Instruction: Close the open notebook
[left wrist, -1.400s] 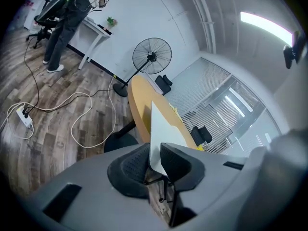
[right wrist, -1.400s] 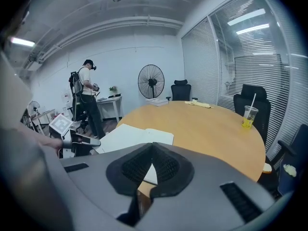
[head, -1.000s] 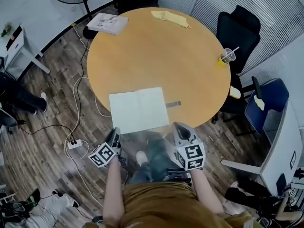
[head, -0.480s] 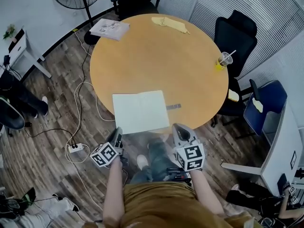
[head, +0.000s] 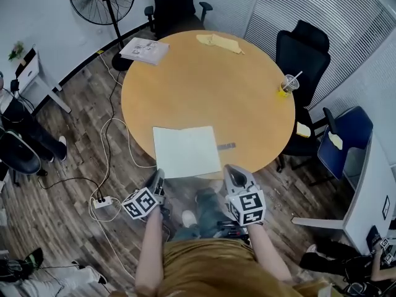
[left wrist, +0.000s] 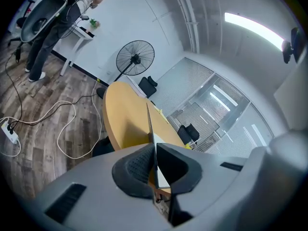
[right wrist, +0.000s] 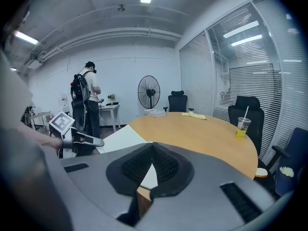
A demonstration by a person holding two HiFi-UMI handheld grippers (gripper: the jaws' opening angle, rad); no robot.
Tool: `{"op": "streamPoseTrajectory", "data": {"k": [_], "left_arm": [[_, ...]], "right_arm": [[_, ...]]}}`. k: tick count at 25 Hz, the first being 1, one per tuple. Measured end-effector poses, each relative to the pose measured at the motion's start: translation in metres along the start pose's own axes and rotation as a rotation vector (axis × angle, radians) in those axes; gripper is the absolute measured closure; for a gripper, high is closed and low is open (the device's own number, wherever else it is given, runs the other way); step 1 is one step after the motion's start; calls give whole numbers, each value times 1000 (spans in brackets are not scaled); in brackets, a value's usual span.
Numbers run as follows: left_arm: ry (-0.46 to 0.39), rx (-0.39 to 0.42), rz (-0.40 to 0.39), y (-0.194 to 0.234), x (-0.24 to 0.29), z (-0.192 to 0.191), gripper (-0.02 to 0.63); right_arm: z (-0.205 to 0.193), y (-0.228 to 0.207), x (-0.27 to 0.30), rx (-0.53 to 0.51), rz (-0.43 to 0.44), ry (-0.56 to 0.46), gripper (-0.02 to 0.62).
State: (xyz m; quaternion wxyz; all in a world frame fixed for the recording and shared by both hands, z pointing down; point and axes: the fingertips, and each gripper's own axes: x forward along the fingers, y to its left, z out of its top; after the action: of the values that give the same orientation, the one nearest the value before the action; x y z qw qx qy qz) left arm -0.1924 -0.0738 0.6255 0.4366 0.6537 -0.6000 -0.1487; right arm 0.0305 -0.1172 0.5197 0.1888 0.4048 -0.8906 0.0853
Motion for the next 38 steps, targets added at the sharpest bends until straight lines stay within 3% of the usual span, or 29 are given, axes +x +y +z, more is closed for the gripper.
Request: {"op": "streamPoseTrajectory", "data": {"k": [11,29,38], "left_arm": [[22,60,-18,-16,3,9,568],[82,302,-25,-45,13,13,565],[98,371,-42,-60,16,10,561]], "right_arm": [[8,-2,-7,18,-24,-40,584],[13,-9,-10,37,-44,-67,583],[10,-10,-13,42,-44,-64,584]]}}
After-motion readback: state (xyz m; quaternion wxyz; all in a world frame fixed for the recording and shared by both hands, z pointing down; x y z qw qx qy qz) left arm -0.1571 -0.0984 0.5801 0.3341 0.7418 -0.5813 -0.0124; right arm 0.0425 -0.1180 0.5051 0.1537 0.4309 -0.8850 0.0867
